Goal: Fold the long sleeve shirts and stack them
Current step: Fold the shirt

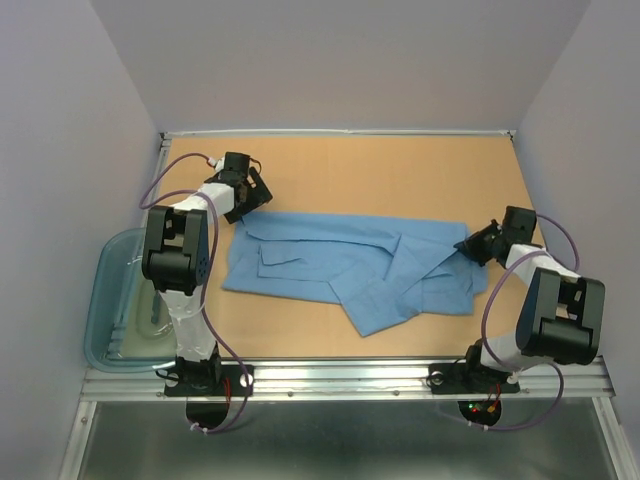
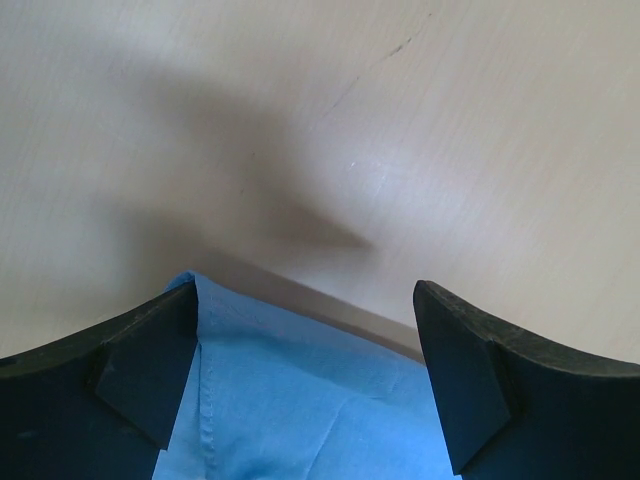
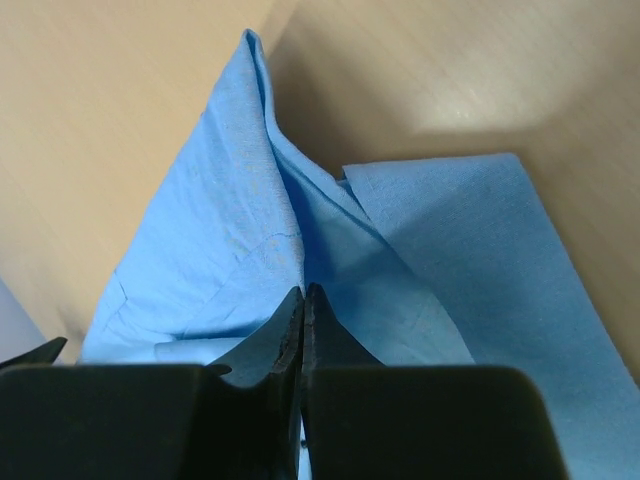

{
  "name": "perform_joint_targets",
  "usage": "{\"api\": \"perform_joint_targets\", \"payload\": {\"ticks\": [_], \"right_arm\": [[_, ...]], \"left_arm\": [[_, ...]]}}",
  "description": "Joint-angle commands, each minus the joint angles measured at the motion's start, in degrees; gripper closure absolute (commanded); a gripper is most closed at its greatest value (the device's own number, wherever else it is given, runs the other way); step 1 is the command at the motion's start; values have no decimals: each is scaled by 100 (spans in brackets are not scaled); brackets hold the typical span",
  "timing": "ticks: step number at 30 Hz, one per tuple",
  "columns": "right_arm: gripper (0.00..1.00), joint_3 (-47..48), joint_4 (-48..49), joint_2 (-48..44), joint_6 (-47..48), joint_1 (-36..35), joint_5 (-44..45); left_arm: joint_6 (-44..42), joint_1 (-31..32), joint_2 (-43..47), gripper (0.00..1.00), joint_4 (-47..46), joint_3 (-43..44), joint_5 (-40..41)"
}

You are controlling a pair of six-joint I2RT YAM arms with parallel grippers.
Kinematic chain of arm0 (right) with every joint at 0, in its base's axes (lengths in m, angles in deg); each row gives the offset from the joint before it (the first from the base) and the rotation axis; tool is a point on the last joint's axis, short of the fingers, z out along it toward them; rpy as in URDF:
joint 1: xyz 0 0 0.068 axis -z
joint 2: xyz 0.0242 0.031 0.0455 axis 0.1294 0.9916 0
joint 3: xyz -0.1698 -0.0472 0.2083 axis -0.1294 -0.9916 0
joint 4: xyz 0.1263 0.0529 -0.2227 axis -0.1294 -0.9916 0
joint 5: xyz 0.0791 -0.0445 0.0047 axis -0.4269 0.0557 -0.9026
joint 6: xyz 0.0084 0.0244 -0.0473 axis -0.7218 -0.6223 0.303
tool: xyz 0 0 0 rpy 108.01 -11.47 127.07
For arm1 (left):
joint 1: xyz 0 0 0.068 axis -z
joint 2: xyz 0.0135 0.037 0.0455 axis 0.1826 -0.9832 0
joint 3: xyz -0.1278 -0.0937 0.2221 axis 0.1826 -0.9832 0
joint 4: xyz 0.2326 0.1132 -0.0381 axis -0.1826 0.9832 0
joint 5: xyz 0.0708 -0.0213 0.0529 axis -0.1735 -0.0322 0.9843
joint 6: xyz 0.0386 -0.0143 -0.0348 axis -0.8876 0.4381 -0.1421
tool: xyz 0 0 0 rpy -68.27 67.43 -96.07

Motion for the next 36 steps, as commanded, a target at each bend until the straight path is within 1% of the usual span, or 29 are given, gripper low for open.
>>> {"api": "perform_joint_targets", "payload": {"ticks": [1,2,3,5,6,8,9,10,13,15,16,18,19,20,21,22,23,24,26,27,29,30,31,33,35,36], "right_arm": [[97,-40,-288,-329,276,87,245],[93,-57,-349,-294,294,87,393],[81,-49,-471,-276,302,87,447],[73,48,-569,-285,381,87,413],[62,100,-595,-407,460,87,386],[49,293,-622,-670,600,78,368],[38,355,-657,-758,654,78,368],[35,434,-692,-812,689,69,377],[34,645,-771,-1039,733,-105,386],[34,681,-772,-1163,803,-255,377],[34,698,-772,-1233,856,-326,377],[34,716,-772,-1199,1057,-572,272],[34,716,-780,-1086,1128,-729,133],[34,716,-789,-1041,1190,-809,105],[34,690,-798,-997,1260,-888,70],[34,681,-789,-988,1287,-1080,78],[34,672,-789,-997,1313,-1187,131],[33,663,-798,-1005,1374,-1301,183],[29,646,-798,-997,1427,-1547,271],[25,619,-815,-1005,1480,-1591,280],[20,567,-833,-1023,1507,-1645,341],[14,549,-868,-1093,1541,-1645,386],[12,531,-886,-1119,1559,-1636,430],[9,505,-956,-1198,1638,-1767,553],[9,505,-1000,-1269,1674,-1759,605],[9,496,-1026,-1304,1691,-1759,588]], "left_arm": [[103,-109,-10,2,112,-223,30],[94,-109,34,2,103,-223,4],[102,-109,60,2,112,-223,-22],[103,-109,226,2,130,-223,-75],[94,-109,314,2,130,-214,-93],[59,-108,595,2,173,-196,-137],[33,-100,701,2,182,-179,-154],[24,-82,824,2,217,-170,-189],[-38,23,1369,2,305,-179,-269],[-152,312,1843,2,332,-275,-138],[-405,479,2010,2,332,-328,-50],[-748,1084,2476,1,306,-512,223],[-1168,1304,2765,1,262,-721,310],[-1328,1507,2767,1,227,-880,285],[-1513,1944,3063,1,70,-1056,146],[-1671,2122,3205,1,-19,-1249,-56],[-1786,2307,3329,1,-81,-1625,-249],[-1996,2578,3539,1,-203,-1794,-712],[-2190,2835,3672,3,-292,-2224,-1137],[-2313,3071,3725,6,-362,-2331,-1426],[-2402,3283,3621,7,-397,-2516,-1648],[-2489,3493,3559,7,-406,-2534,-1701],[-2516,3599,3480,7,-406,-2525,-1701],[-2595,3793,3218,7,-433,-2429,-1527],[-2806,3995,3006,7,-450,-2211,-1473],[-2876,4039,2761,7,-459,-2113,-1525]]}}
